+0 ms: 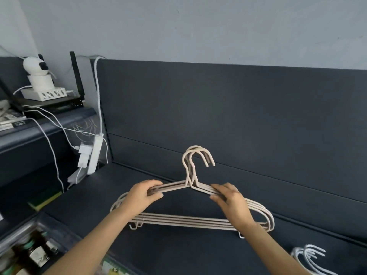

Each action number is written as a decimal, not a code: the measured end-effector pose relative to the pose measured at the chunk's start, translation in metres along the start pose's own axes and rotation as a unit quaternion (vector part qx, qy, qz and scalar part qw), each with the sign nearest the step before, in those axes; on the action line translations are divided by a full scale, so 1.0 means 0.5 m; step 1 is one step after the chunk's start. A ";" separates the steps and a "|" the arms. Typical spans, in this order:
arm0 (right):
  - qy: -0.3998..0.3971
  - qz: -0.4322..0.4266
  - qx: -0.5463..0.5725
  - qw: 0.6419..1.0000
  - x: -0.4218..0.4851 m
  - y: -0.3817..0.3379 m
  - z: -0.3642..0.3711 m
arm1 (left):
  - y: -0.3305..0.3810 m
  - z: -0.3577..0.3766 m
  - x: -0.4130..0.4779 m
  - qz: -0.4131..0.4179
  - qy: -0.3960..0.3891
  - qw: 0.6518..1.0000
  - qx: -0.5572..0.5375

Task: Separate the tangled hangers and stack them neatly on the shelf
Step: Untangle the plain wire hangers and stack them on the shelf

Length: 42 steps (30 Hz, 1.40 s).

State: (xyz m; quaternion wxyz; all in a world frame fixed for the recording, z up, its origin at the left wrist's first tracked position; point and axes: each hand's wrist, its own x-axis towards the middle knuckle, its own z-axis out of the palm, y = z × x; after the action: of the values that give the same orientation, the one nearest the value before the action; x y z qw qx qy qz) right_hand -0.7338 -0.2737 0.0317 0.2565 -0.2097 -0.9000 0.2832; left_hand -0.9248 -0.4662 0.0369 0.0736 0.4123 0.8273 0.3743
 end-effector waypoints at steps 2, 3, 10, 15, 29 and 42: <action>0.014 0.002 0.014 1.000 0.008 0.003 0.001 | 0.008 -0.002 0.009 -0.005 0.024 0.999 -0.020; 0.022 0.005 0.019 1.000 0.012 0.003 0.002 | 0.013 -0.001 0.017 -0.004 0.038 0.999 -0.028; 0.050 -0.026 -0.044 0.997 0.008 0.005 0.022 | -0.008 0.026 0.031 0.002 0.064 0.995 -0.074; 0.060 -0.014 -0.055 0.997 0.014 0.004 0.032 | -0.041 0.039 0.046 0.026 0.075 0.993 -0.091; 0.055 0.041 -0.017 0.997 0.192 -0.094 0.176 | -0.177 -0.100 0.203 0.044 0.044 0.997 -0.039; 0.099 0.101 -0.065 0.988 0.277 -0.117 0.262 | -0.247 -0.112 0.325 0.029 0.026 0.999 -0.029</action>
State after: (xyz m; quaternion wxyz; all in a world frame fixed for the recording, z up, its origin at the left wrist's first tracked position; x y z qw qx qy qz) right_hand -0.9314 -0.2982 0.0226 0.3001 -0.3425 -0.8610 0.2265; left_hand -1.1315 -0.4246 0.0229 0.0536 0.4239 0.8055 0.4106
